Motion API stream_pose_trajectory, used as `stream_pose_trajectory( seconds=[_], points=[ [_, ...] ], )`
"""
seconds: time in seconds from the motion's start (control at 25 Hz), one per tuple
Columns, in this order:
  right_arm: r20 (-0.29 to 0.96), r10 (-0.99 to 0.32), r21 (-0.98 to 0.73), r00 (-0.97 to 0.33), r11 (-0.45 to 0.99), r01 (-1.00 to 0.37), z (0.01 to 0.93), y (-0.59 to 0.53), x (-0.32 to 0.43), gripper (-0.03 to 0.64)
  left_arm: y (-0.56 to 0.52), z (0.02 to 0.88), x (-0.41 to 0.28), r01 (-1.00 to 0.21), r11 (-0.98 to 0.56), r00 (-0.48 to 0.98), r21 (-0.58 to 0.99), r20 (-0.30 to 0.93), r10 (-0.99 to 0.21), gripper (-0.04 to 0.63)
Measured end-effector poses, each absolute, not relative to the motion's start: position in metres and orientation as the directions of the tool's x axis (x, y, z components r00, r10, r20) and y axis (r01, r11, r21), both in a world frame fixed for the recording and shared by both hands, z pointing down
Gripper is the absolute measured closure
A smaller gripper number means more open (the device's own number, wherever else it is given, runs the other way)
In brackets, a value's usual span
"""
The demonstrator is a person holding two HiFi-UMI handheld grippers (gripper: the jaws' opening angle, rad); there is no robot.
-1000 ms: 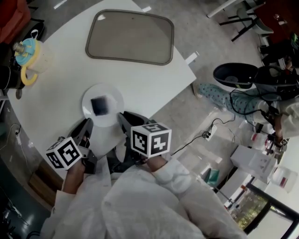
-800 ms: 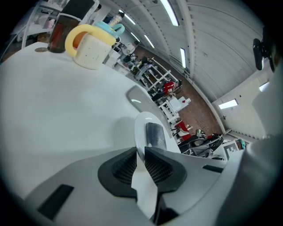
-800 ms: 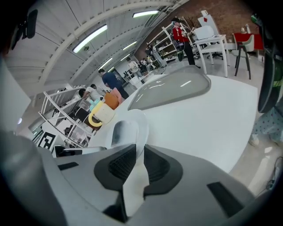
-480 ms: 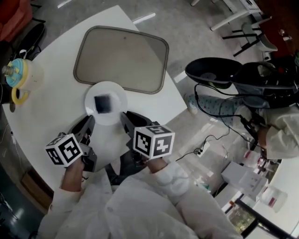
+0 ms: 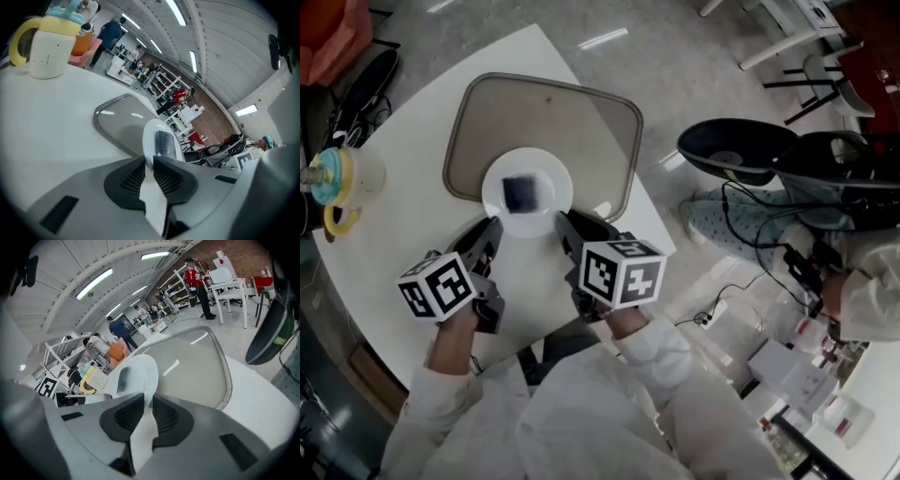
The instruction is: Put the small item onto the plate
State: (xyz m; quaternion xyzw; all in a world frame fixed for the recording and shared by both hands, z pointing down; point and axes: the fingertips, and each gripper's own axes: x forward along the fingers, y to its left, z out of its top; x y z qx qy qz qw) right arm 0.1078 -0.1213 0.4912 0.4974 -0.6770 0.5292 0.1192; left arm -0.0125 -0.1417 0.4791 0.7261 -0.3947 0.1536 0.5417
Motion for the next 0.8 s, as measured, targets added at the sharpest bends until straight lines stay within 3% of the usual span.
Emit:
stream_pose_trajectory(
  seconds=[0.8],
  points=[
    [0.701,-0.555,-0.588,-0.448,-0.094,-0.803,0.511,-0.183,0.135,0.551,-0.196,0.506,0.016,-0.753,-0.056,0.607,0.655,0.660,-0.443,0.538]
  ],
)
